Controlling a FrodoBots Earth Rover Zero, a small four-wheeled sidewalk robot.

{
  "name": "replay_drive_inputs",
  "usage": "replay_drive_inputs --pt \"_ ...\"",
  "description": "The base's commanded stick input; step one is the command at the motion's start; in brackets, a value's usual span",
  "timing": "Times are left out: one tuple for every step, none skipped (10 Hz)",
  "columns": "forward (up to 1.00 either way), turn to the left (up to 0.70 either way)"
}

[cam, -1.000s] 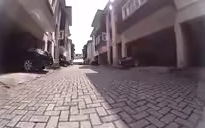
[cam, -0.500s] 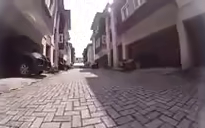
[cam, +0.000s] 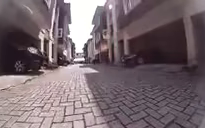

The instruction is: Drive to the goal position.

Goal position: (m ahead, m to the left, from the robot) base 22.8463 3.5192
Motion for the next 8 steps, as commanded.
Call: replay_drive_inputs --pt "0.7 0.0" --pt "0.7 0.0" --pt "0.7 0.0" --pt "0.7 0.0" --pt "0.7 0.0" --pt "0.7 0.0" --pt "0.7 0.0" --pt "0.7 0.0"
